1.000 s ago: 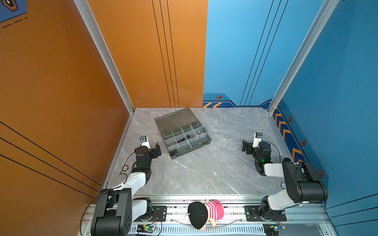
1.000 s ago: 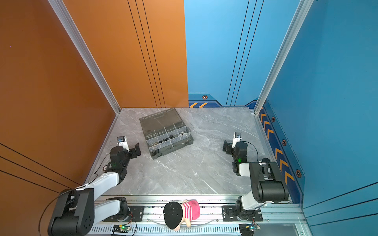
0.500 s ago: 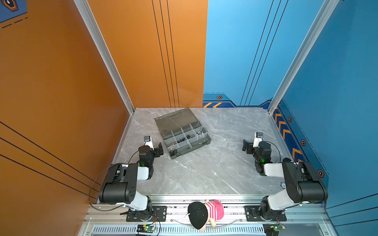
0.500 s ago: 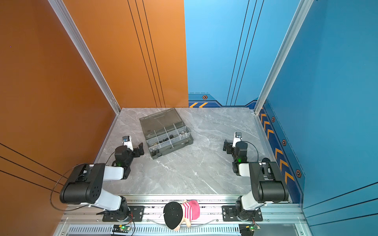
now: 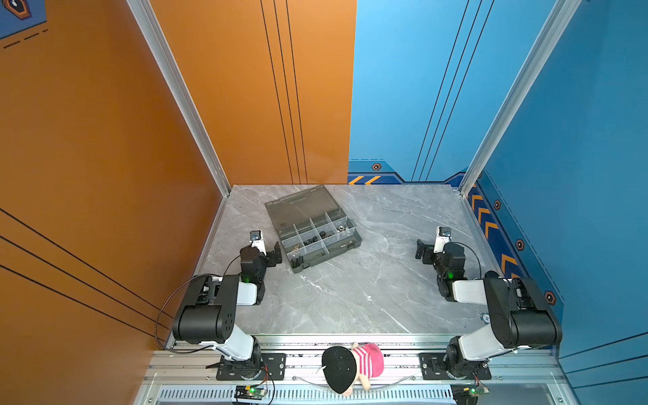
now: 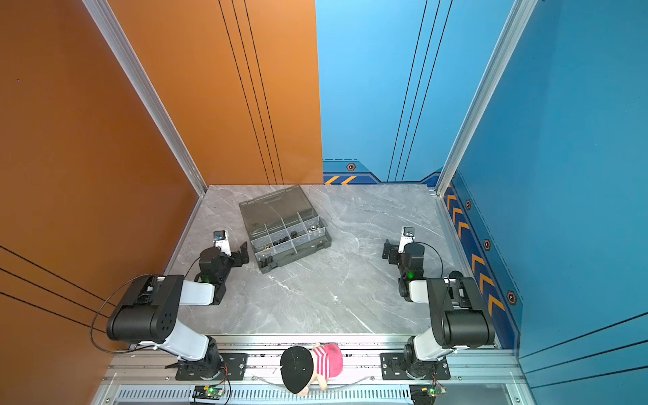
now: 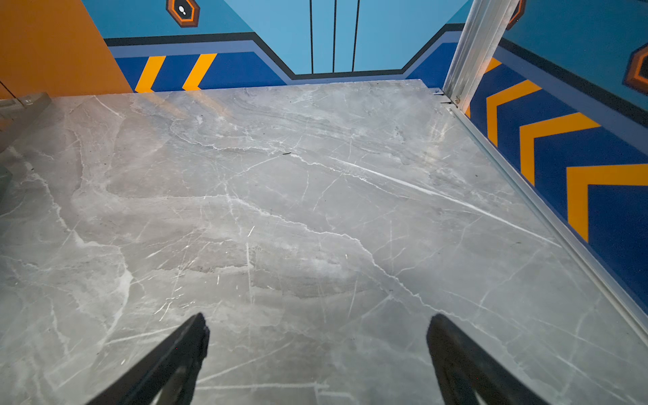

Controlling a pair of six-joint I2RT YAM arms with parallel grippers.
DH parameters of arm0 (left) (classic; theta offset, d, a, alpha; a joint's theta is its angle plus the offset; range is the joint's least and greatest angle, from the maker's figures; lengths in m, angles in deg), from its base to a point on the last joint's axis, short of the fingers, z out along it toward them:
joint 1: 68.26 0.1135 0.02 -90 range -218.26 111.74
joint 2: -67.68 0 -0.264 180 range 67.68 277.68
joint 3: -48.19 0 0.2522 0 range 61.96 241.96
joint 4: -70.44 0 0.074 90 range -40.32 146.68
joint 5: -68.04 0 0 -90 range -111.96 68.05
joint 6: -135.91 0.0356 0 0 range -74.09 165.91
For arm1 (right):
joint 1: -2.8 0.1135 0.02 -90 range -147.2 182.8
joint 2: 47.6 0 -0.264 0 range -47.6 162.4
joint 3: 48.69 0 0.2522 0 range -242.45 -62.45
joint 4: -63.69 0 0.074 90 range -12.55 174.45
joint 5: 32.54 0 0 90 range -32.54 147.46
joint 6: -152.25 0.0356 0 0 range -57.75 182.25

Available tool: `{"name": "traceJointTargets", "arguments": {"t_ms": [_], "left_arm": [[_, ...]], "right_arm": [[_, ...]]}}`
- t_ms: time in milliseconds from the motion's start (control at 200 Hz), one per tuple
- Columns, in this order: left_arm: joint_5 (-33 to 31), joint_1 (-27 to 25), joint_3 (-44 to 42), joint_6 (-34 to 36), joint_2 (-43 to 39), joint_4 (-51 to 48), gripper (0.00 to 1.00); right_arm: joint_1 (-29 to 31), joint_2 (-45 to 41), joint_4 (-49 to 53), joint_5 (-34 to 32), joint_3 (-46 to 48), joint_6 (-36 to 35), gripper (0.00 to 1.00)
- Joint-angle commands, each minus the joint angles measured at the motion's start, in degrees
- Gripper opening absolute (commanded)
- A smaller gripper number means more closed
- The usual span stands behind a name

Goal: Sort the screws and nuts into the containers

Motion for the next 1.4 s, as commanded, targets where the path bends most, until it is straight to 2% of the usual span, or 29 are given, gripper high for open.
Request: {"name": "traceJointTargets", "arguments": {"t_ms": [0,1397], "left_arm": [[-1.49,-0.51,1.02,0.95,-0.01,-0.68,0.98],[-3.69,-2.85,2.49,3.32,-0.05,-3.41,0.98]], "right_arm": [[0.06,0.32,-0.53,-0.45,-0.12,0.20,1.00],[0.05,0.33,-0.39,-0.35,-0.20,0.14,1.00]]}}
